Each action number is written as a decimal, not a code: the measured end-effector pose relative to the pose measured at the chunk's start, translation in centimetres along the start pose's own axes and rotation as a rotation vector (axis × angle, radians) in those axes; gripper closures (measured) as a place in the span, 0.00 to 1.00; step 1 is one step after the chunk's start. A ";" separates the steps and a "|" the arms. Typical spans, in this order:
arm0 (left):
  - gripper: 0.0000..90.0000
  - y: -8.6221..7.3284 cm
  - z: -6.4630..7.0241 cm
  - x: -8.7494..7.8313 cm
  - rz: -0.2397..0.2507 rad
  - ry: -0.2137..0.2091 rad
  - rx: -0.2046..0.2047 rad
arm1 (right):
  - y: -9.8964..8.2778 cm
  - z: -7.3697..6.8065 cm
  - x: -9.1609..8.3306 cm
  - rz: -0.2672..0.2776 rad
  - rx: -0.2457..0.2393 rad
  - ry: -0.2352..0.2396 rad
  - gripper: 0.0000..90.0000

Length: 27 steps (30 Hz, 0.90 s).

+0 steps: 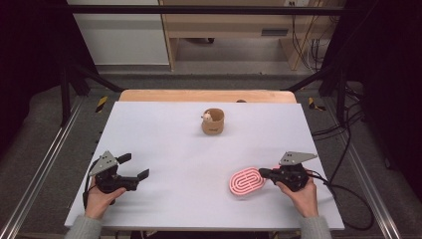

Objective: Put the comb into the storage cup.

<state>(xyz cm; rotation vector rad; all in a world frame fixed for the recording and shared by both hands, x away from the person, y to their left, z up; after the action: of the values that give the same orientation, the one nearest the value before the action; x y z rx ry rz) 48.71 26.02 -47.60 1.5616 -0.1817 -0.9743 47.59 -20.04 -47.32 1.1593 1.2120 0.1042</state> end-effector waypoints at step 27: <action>0.04 -0.2 -0.1 0.2 -0.007 0.005 -0.002 | -1.7 7.0 0.5 -0.151 0.168 -0.255 1.00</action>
<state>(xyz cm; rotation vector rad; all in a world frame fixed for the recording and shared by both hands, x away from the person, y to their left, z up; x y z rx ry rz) 48.82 25.98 -47.86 1.5639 -0.1725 -0.9756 52.30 -24.94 -49.61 1.1818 1.0903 -0.2568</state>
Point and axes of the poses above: each handheld gripper's, and its own axes: x roughly forward along the jaws, y roughly out of its top, z roughly to its right, the point moved 6 cm from there along x, roughly forward along the jaws, and after that the axes turned 6 degrees about -z, right-handed, at the moved point
